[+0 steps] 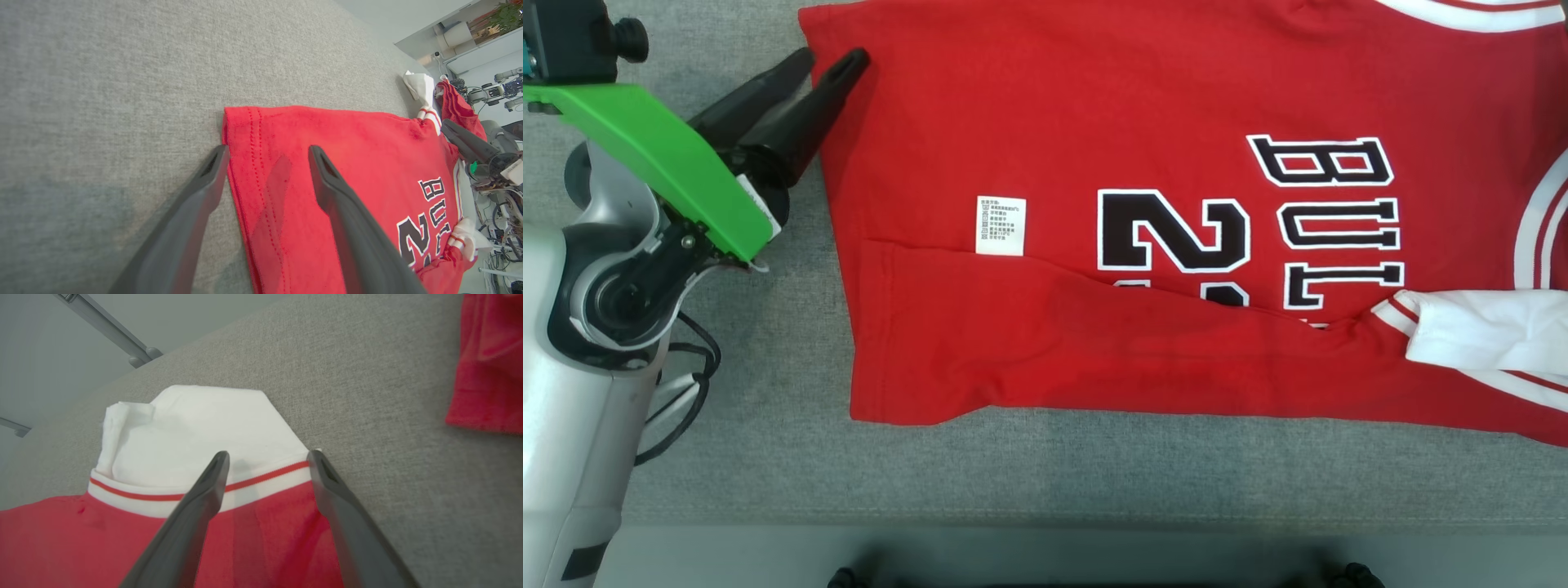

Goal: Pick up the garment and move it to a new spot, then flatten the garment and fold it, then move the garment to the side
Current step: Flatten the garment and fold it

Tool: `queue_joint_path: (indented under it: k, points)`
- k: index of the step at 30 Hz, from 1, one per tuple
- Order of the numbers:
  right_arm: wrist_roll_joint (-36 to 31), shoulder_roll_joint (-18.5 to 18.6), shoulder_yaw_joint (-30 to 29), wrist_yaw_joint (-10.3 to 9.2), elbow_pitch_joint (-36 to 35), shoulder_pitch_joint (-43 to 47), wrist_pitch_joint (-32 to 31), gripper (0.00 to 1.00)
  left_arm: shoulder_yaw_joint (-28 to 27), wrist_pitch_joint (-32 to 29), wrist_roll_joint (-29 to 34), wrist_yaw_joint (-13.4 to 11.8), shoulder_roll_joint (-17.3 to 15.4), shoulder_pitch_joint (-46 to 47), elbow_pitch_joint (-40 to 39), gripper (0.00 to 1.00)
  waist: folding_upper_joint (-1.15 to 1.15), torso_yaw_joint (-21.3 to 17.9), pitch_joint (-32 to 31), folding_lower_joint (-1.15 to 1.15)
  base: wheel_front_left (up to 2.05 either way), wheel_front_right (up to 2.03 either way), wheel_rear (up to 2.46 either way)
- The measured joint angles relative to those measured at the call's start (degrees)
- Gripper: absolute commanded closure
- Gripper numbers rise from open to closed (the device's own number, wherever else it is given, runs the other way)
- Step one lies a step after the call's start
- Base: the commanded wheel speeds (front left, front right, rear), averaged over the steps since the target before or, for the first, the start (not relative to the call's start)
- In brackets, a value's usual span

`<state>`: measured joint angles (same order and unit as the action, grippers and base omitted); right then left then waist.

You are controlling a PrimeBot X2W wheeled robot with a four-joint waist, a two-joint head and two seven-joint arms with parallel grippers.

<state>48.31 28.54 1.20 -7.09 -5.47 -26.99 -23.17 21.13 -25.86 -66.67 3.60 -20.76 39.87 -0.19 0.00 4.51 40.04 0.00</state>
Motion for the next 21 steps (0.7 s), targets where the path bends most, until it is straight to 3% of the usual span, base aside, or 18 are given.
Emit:
queue_joint_path:
  k: [13,16,21]
  points:
    - [0.0,-0.9,0.4,0.2,2.0,0.1,1.0,0.0,0.8,1.8,0.9,1.5,2.3,3.7,5.6,0.0,0.0,-1.0,-0.7,0.0,0.0,0.0,0.0]
    - [0.0,-0.9,0.3,0.52,2.3,0.1,1.0,0.0,1.6,1.8,0.8,2.0,3.7,3.9,5.9,0.53,0.0,-1.2,-0.8,0.0,0.0,0.0,0.0]
    - [0.0,-1.4,0.4,0.69,2.7,0.1,1.5,0.0,3.1,1.8,0.8,2.4,3.8,3.9,6.3,1.0,0.0,-1.5,-0.9,0.0,0.0,0.0,0.0]
